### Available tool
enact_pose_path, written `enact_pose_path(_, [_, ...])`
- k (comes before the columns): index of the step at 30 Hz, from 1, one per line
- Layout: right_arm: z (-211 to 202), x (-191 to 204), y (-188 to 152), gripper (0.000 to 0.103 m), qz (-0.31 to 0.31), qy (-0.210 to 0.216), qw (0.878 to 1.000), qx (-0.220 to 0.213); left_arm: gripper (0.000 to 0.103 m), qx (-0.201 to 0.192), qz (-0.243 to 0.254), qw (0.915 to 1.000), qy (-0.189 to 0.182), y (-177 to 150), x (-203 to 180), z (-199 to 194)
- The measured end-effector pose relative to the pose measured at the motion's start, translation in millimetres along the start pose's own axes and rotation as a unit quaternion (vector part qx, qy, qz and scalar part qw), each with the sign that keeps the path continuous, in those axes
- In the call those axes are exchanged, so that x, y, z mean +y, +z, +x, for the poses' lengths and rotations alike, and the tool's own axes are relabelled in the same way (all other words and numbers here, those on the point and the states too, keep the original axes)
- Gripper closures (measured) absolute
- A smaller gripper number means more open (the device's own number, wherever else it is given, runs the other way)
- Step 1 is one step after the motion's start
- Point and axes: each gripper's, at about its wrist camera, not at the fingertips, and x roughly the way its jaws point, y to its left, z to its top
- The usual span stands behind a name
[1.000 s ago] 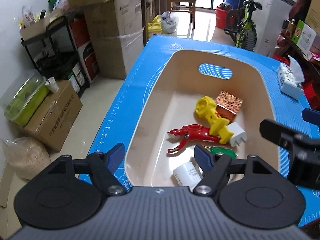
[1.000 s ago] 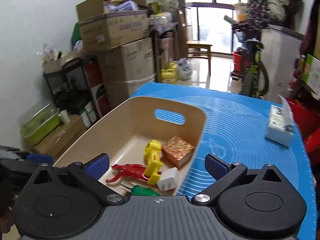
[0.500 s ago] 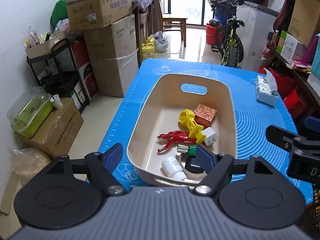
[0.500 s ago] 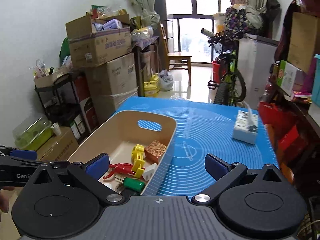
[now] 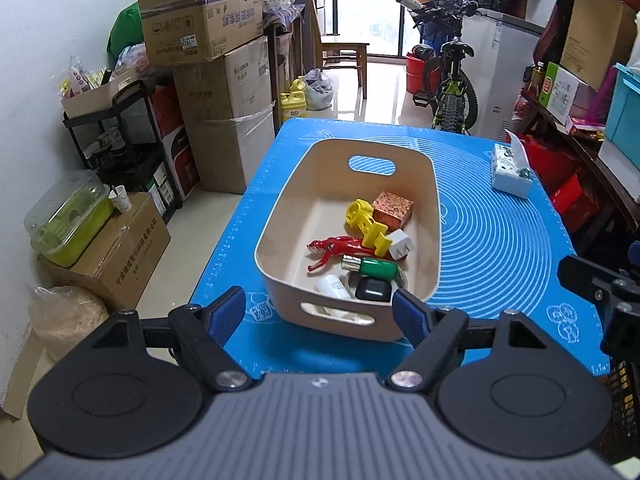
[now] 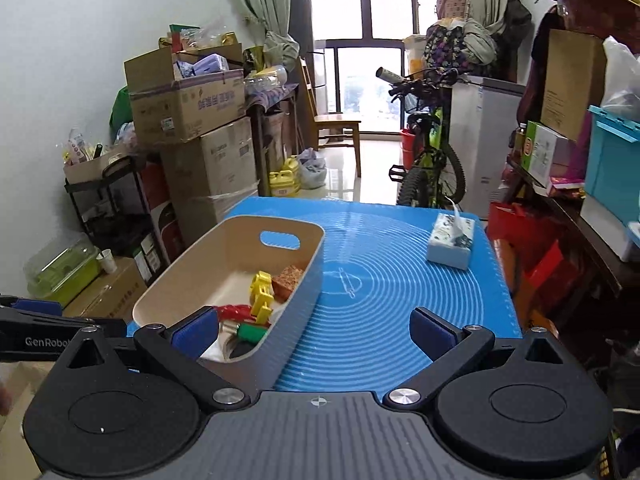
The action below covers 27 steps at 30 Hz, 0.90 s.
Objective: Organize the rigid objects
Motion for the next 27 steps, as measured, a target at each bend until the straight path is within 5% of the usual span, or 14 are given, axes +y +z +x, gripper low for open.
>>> enact_pose_path(27, [-27.1, -26.9, -109.6, 0.002, 0.018, -0.026, 1.0, 0.005, 0.022, -0.001, 0.028, 0.9994, -0.021, -84.4, -29.0, 10.5])
